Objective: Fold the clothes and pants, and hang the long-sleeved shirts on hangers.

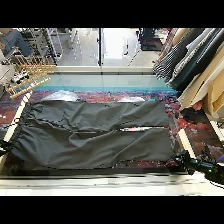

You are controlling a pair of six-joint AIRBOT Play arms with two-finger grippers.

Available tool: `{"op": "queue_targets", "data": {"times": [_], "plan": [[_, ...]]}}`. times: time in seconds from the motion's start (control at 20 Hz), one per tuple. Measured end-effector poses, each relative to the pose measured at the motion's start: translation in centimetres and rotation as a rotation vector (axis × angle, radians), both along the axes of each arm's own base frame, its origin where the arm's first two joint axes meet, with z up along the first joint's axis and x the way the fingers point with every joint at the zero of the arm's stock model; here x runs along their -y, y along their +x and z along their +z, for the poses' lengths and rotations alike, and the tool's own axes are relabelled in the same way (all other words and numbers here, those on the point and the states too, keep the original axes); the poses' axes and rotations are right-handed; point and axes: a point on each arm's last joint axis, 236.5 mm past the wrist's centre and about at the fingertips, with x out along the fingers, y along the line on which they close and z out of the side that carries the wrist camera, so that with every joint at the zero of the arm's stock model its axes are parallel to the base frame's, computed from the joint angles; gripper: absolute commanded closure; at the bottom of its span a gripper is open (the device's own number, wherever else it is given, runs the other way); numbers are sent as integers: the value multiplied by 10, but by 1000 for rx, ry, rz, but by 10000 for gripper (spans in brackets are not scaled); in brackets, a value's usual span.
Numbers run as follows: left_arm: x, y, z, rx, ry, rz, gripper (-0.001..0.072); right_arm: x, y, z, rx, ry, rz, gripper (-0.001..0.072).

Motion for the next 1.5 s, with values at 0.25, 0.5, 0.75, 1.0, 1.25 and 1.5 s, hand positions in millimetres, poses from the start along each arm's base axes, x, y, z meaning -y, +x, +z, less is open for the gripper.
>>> {"op": "queue_targets", "data": {"times": [0.25,0.5,0.75,1.0,1.25,1.5], "plan": [[-5,21,8,51,45,-2,695,2,2,10,18,-12,42,692],[-18,23,91,155,113,-112,696,11,21,85,165,-111,150,694],[-27,13,208,273,274,-194,696,22,25,202,304,-402,203,695],[-43,42,268,393,425,-143,695,16,64,257,411,-548,217,694],[-58,92,226,396,374,-88,695,-2,181,213,411,-550,295,694],[-65,124,151,334,268,-51,694,-22,311,137,340,-506,376,693]]}}
